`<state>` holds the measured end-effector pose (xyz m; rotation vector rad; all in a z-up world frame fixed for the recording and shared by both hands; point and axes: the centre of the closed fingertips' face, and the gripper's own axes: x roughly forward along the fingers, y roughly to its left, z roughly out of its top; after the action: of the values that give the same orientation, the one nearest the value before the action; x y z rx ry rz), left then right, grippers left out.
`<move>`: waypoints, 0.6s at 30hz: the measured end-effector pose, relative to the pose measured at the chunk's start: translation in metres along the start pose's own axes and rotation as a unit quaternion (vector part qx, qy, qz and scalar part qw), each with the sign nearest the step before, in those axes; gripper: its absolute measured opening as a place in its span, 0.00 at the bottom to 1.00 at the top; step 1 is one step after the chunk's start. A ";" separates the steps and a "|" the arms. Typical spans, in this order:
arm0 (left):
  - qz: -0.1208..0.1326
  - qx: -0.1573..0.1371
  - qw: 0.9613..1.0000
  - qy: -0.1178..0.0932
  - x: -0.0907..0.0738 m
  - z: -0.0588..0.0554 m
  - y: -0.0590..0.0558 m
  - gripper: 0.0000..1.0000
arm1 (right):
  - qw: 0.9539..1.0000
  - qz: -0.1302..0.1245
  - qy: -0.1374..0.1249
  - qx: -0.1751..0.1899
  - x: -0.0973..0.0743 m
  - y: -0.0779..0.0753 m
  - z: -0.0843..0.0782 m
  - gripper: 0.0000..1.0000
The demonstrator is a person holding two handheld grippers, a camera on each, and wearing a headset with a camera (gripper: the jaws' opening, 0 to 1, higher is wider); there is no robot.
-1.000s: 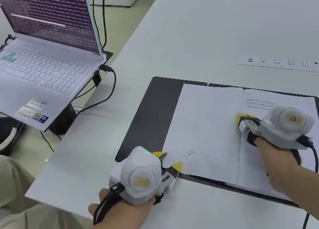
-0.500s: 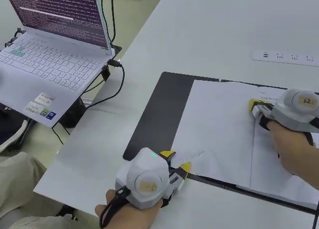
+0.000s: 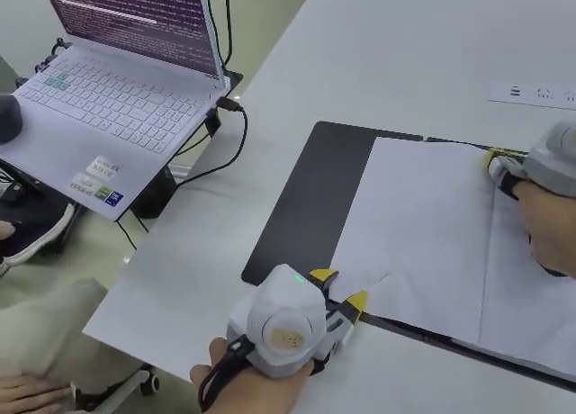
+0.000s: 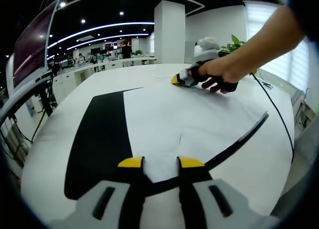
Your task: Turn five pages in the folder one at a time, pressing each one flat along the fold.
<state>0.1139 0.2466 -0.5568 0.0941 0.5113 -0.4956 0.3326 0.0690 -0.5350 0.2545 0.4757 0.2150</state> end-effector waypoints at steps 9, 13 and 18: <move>0.002 -0.004 1.000 -0.004 0.000 0.001 0.000 0.24 | 1.000 0.015 0.010 -0.018 -0.007 0.001 -0.002 0.00; 0.002 -0.002 1.000 -0.002 0.000 0.000 0.000 0.24 | 1.000 0.021 0.016 -0.013 -0.012 0.002 -0.007 0.00; 0.002 -0.002 1.000 -0.002 0.000 0.000 0.000 0.24 | 0.999 0.034 0.018 -0.024 -0.014 0.000 -0.013 0.00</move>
<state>0.1140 0.2468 -0.5566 0.0911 0.5081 -0.4913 0.3145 0.0678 -0.5409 0.2211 0.4984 0.2964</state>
